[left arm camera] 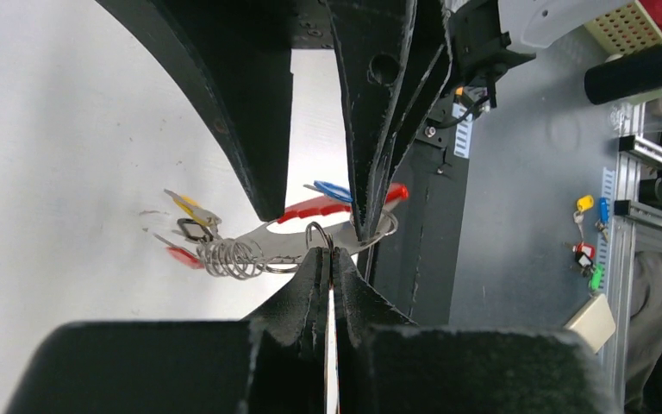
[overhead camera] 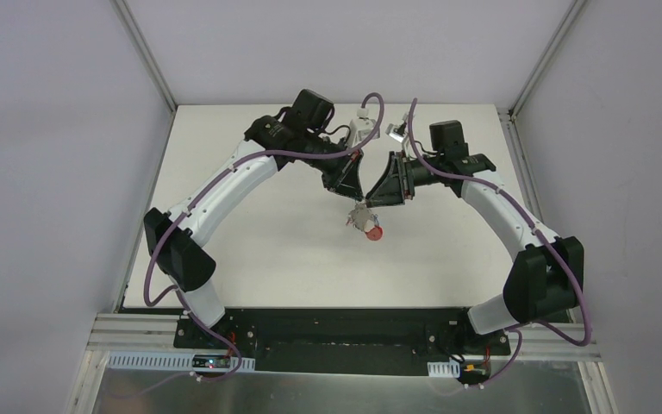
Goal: Put the keys on the keyring
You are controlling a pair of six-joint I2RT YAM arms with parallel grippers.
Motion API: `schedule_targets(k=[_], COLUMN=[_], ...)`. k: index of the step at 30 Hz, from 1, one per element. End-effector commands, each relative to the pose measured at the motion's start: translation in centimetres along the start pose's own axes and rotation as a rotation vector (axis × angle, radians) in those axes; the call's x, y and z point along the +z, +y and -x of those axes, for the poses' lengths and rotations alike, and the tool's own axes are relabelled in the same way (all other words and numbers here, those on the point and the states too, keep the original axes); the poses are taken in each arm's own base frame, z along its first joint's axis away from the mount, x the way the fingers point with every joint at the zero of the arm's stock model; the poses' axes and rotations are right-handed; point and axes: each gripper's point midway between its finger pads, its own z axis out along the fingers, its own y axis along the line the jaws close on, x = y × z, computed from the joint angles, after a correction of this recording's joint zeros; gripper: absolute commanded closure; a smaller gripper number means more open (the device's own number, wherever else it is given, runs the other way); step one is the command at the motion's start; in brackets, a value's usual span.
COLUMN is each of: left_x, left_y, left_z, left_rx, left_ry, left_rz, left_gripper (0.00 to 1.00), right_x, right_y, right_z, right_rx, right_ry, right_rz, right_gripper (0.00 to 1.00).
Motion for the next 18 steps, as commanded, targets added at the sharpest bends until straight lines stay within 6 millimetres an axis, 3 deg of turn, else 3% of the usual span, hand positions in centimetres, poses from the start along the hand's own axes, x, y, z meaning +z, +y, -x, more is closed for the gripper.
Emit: schedule_targets(k=[1, 10, 18], left_x=[-0.7, -0.6, -0.6], left_y=[-1.5, -1.6, -1.8], left_z=[1.7, 1.1, 0.6], left_rx=[0.010, 0.006, 0.012], left_ry=[-0.067, -0.054, -0.041], left_rz=[-0.065, -0.077, -0.092], left_gripper=[1.00, 1.00, 1.00], right_x=[0.2, 0.5, 0.3], right_y=[1.1, 0.7, 0.5], right_z=[1.0, 1.1, 1.0], right_rx=[-0.056, -0.038, -0.037], right_ry=[-0.020, -0.028, -0.031], right_rz=[0.048, 0.060, 0.061], right_gripper=[0.53, 0.72, 0.82])
